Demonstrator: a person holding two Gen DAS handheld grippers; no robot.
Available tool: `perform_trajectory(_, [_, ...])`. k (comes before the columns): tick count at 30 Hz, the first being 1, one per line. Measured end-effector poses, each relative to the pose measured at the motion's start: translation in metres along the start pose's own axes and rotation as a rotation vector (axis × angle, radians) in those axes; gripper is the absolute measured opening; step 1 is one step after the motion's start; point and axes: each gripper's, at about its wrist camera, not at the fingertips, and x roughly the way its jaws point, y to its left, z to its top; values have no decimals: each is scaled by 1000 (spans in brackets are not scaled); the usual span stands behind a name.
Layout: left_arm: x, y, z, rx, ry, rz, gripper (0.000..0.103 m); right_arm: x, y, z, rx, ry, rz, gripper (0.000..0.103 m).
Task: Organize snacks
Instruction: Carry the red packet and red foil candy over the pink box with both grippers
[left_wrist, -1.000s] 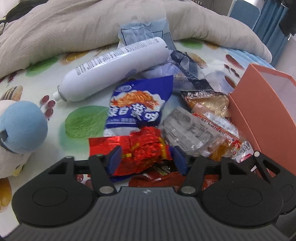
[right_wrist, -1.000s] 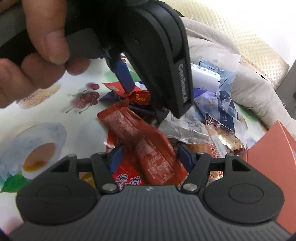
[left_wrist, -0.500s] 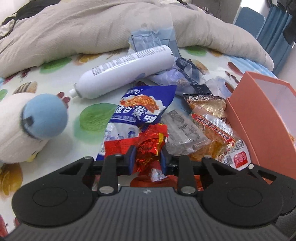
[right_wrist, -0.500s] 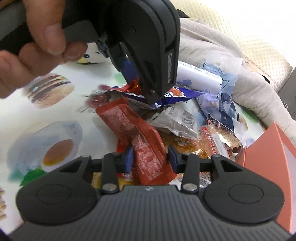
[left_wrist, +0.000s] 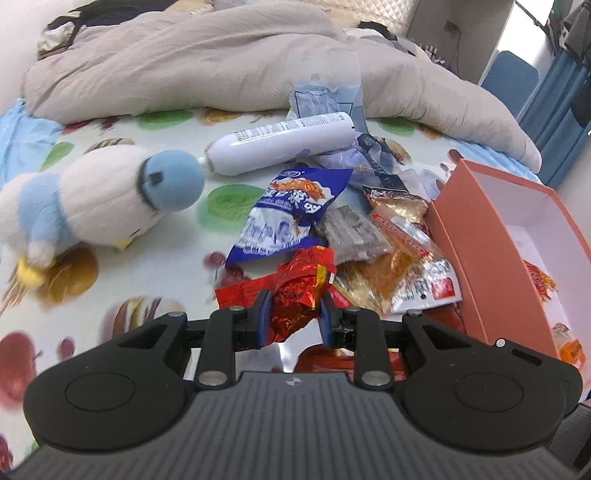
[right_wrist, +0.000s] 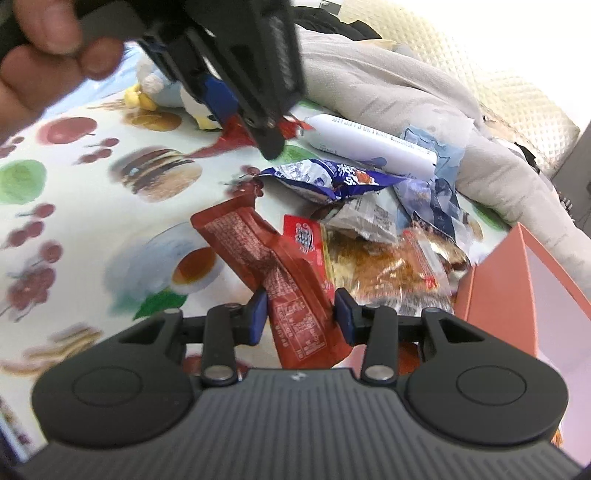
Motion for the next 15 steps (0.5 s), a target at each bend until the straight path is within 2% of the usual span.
perform_trajectory(8, [-55, 0, -48, -43, -11, 19, 30, -45, -3, -31, 181, 49, 41, 42])
perform_trajectory(12, [-79, -6, -74, -55, -21, 24, 30, -65, 0, -45, 204, 61, 43, 41])
perform_trajectory(15, [-94, -7, -92, -105, -25, 8, 30, -81, -2, -52, 245, 61, 40, 41])
